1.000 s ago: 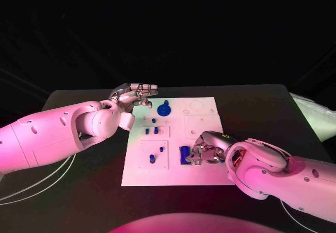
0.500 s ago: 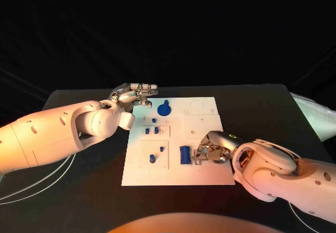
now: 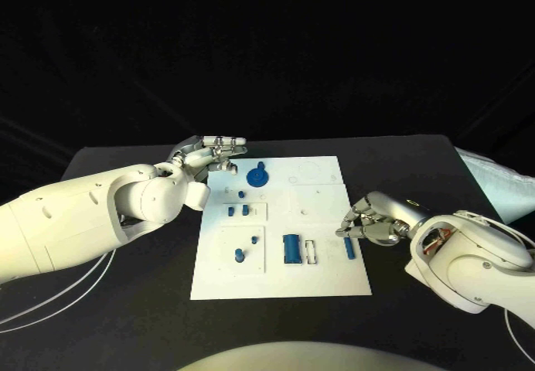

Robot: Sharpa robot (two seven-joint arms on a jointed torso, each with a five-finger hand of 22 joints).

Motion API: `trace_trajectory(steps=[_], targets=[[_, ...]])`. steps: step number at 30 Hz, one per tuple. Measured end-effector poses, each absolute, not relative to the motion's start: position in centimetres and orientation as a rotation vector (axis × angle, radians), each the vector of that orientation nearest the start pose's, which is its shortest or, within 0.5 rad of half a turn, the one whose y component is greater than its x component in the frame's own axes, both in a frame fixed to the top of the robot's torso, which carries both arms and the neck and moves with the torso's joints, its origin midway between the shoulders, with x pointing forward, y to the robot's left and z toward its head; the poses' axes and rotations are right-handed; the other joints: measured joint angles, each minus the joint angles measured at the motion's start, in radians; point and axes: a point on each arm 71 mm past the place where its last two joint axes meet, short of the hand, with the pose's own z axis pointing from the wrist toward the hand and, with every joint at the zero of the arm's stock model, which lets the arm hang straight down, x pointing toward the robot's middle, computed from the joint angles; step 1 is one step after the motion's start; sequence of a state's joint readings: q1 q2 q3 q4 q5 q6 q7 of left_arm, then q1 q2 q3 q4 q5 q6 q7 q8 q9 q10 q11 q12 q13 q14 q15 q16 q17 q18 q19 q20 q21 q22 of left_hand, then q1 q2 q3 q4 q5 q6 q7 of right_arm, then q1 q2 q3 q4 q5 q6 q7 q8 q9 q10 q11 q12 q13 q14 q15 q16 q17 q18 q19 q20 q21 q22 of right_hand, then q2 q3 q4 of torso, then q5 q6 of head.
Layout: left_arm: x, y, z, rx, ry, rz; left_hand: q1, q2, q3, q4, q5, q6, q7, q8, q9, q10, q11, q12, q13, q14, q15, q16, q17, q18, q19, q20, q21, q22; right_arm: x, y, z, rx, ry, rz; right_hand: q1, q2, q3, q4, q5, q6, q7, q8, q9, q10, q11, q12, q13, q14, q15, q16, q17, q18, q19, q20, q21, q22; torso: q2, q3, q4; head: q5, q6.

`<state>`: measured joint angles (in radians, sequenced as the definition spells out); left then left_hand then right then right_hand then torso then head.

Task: Assemble the parts on the task board

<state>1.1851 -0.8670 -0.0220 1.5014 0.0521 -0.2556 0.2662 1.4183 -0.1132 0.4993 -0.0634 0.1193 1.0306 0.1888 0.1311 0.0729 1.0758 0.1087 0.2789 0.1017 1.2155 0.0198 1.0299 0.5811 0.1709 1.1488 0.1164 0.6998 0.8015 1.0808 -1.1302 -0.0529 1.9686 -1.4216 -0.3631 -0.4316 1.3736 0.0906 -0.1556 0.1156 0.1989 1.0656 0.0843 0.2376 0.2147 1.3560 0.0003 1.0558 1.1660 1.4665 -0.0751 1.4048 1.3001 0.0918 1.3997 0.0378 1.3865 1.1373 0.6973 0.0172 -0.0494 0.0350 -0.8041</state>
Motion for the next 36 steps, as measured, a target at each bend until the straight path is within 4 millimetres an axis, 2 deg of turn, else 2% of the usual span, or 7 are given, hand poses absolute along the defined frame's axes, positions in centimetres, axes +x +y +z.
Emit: trace_trajectory(steps=[8, 10, 12, 21, 36], targets=[[49.2, 22.6, -19.0, -1.263, 1.512, -1.507, 0.0, 0.0, 0.0, 0.0, 0.0, 0.0, 0.0, 0.0, 0.0, 0.0, 0.0, 0.0, 0.0, 0.0, 0.0, 0.0, 0.0, 0.0, 0.0, 0.0, 0.0, 0.0, 37.8, -24.1, -20.8, 0.056, 1.881, 0.469, -0.001, 0.0, -0.003, 0.003, -0.015, 0.005, -0.004, -0.004, -0.001, 0.0, 0.0, -0.011, -0.012, 0.0, 0.0, 0.0, 0.001, 0.0, 0.0, 0.0, 0.0, 0.001, 0.0, 0.0006, 0.0, -0.012, 0.005], [49.2, 22.6, -19.0, -1.263, 1.512, -1.507, 0.0, 0.0, 0.0, 0.0, 0.0, 0.0, 0.0, 0.0, 0.0, 0.0, 0.0, 0.0, 0.0, 0.0, 0.0, 0.0, 0.0, 0.0, 0.0, 0.0, 0.0, 0.0, 37.9, -24.4, -21.1, 0.04, 1.89, 0.443, -0.012, -0.012, -0.007, 0.013, -0.012, 0.01, 0.001, -0.01, -0.001, 0.0, 0.0, -0.016, -0.016, 0.0, 0.0, 0.0, 0.001, 0.0, 0.0, 0.0, 0.0, 0.001, 0.0, 0.0006, 0.0, -0.016, 0.006], [49.2, 22.6, -19.0, -1.263, 1.512, -1.507, 0.0, 0.0, 0.0, 0.0, 0.0, 0.0, 0.0, 0.0, 0.0, 0.0, 0.0, 0.0, 0.0, 0.0, 0.0, 0.0, 0.0, 0.0, 0.0, 0.0, 0.0, 0.0, 37.9, -24.5, -21.4, 0.028, 1.9, 0.423, -0.021, -0.02, -0.008, 0.02, -0.003, 0.014, -0.003, -0.01, -0.002, 0.0, 0.0, -0.019, -0.017, 0.0, 0.0, 0.0, 0.001, 0.0, 0.0, 0.0, 0.0, 0.001, 0.0, 0.0006, 0.0012, -0.02, 0.006], [49.2, 22.6, -19.0, -1.263, 1.512, -1.507, 0.0, 0.0, 0.0, 0.0, 0.0, 0.0, 0.0, 0.0, 0.0, 0.0, 0.0, 0.0, 0.0, 0.0, 0.0, 0.0, 0.0, 0.0, 0.0, 0.0, 0.0, 0.0, 37.8, -24.2, -22.6, -0.017, 1.941, 0.37, -0.047, -0.03, -0.011, 0.039, -0.003, 0.02, -0.003, -0.01, -0.002, -0.001, -0.001, -0.022, -0.015, 0.0, 0.0, 0.0, 0.001, 0.0, 0.0, 0.0, 0.0, 0.0, 0.001, 0.0012, 0.0023, -0.021, 0.007], [49.2, 22.6, -19.0, -1.263, 1.512, -1.506, 0.0, 0.0, 0.0, 0.0, 0.0, 0.0, 0.0, 0.0, 0.0, 0.0, 0.0, 0.0, 0.0, 0.0, 0.0, 0.0, 0.0, 0.0, 0.0, 0.0, 0.0, 0.0, 37.8, -22.8, -23.6, -0.07, 1.964, 0.347, -0.047, -0.03, -0.011, 0.039, -0.003, 0.024, -0.006, -0.009, 0.0, -0.001, -0.001, -0.022, -0.015, 0.0, 0.0, -0.004, -0.003, 0.0, 0.0, 0.0, -0.004, -0.003, 0.001, 0.0013, 0.0017, -0.021, 0.004]])
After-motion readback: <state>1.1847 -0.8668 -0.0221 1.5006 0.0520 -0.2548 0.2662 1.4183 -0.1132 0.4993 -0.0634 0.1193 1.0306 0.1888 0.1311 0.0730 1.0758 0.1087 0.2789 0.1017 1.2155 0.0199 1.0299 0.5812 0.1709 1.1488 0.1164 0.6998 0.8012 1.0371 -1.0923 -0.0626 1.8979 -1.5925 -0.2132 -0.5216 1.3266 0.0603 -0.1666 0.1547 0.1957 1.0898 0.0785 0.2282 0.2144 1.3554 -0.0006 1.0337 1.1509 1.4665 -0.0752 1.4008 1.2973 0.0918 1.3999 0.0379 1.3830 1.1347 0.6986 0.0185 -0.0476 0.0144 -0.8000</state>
